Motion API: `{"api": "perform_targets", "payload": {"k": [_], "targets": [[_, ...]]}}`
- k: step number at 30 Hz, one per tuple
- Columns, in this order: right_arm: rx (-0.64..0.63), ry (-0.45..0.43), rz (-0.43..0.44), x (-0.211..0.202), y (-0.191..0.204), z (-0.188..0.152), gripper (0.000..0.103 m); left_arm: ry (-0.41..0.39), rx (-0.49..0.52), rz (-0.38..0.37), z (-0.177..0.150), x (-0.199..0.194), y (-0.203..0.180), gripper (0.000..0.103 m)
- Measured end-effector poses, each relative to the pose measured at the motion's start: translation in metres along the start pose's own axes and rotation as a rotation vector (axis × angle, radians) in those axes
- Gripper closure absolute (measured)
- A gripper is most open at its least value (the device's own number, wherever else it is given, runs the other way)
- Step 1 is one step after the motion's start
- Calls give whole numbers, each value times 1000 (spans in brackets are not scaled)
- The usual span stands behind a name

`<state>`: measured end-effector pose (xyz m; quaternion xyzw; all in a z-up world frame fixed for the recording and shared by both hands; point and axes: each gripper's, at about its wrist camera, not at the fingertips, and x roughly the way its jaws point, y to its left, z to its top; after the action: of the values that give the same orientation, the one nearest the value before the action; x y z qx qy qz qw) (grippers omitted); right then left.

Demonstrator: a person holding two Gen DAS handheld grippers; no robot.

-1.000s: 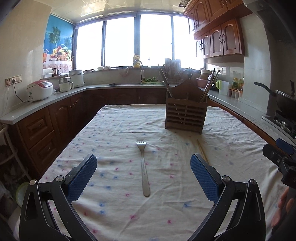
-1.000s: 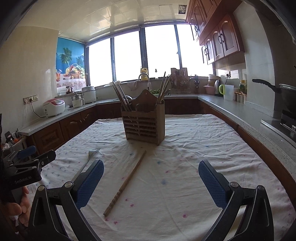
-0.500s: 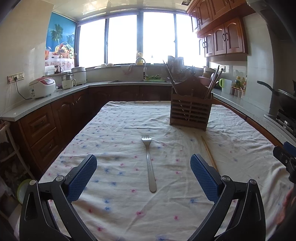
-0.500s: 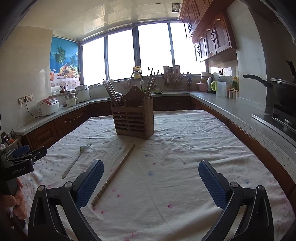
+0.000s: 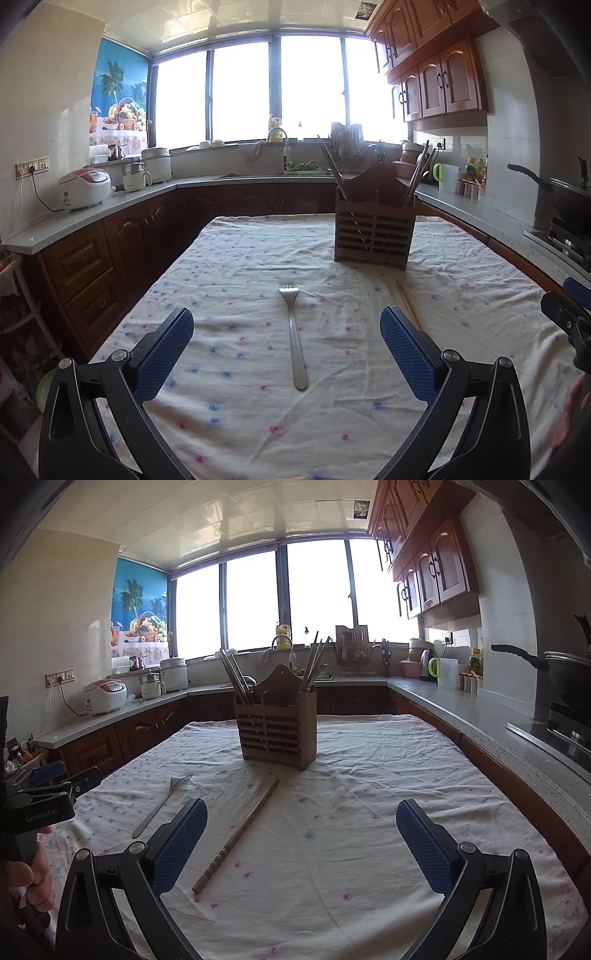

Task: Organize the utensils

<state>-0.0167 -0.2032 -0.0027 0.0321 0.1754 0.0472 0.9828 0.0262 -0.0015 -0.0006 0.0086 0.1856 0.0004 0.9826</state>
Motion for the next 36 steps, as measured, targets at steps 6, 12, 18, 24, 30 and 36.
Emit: {"api": "perform_targets", "payload": {"k": [6, 12, 18, 24, 30, 36], "targets": [[9, 4, 0, 0, -2, -1, 0, 6, 6, -5, 0, 0, -3, 0], [10, 2, 6, 0, -2, 0, 0, 4, 0, 0, 1, 0, -1, 0], [6, -6, 15, -2, -1, 3, 0, 4, 0, 1, 2, -1, -1, 0], [3, -14, 22, -3, 2, 5, 0, -1, 6, -5, 4, -1, -3, 0], [3, -19, 26, -5, 3, 6, 0, -7, -3, -6, 6, -3, -2, 0], [6, -22, 30, -6, 4, 7, 0, 1, -1, -9, 6, -2, -3, 0]]}}
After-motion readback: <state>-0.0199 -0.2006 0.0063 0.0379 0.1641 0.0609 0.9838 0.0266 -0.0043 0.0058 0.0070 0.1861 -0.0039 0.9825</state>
